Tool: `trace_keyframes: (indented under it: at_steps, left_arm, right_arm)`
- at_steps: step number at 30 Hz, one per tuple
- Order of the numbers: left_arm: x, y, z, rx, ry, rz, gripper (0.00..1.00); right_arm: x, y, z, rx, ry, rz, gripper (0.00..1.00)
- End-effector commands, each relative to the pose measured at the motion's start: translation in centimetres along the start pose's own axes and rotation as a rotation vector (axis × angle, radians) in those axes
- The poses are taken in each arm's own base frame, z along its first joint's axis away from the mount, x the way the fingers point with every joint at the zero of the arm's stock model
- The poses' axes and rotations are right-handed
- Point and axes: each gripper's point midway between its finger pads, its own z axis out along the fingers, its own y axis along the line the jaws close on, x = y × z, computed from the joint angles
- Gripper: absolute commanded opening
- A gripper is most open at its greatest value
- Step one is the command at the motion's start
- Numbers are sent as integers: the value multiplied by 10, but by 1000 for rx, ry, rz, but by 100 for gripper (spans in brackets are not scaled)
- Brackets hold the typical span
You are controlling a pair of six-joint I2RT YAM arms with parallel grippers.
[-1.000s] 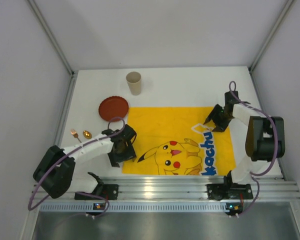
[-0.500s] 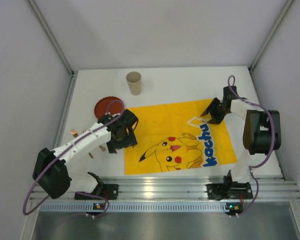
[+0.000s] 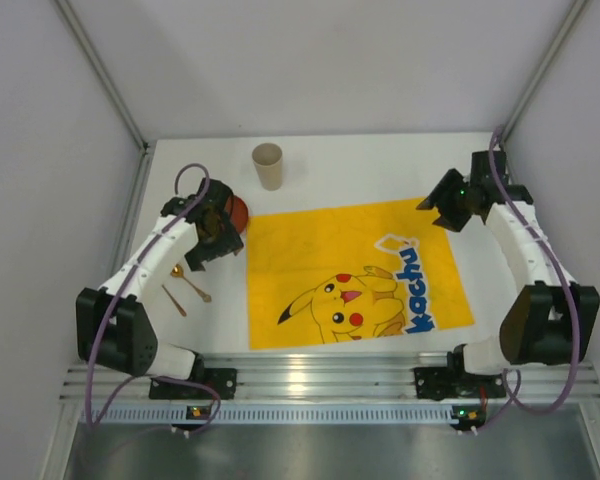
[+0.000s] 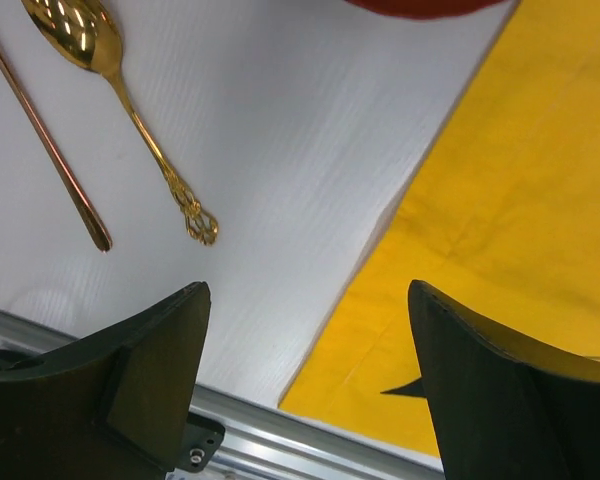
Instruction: Set the dinner table for one person
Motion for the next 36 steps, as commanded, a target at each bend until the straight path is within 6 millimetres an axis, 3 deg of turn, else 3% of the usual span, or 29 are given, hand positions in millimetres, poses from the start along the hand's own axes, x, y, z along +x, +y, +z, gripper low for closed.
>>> trace_keyframes:
  at_steps: [1,5,8,17,22,26,32,34,36]
  left_arm:
    - [-34,-12,13,55,-53,-14,85]
    - [-56,-2,41,33,-52,-106,84]
    - [-69,2,58,36,-62,-165,84]
    - [-98,1,106,103,-39,-237,83]
    - [-98,3,130,86,-4,-254,78]
    - [-97,2,145,76,21,-259,61]
    - [-103,-2,152,74,33,-256,8]
    - [-111,-4,142,91,19,-256,0]
    - [-120,-10,123,132,-18,-254,0]
  right_arm:
    - [4,7,-50,8,-38,-49,59]
    - [18,-5,-79,34,-60,-89,61]
    - [31,-18,-87,61,-51,-103,61]
    - [48,-39,-100,115,-44,-125,61]
    - [55,-47,-103,134,-40,-127,61]
    - [61,-55,-105,156,-35,-132,61]
    - [66,-63,-106,178,-29,-140,61]
    - [66,-63,-105,175,-29,-140,61]
    - [68,-64,-103,170,-28,-135,61]
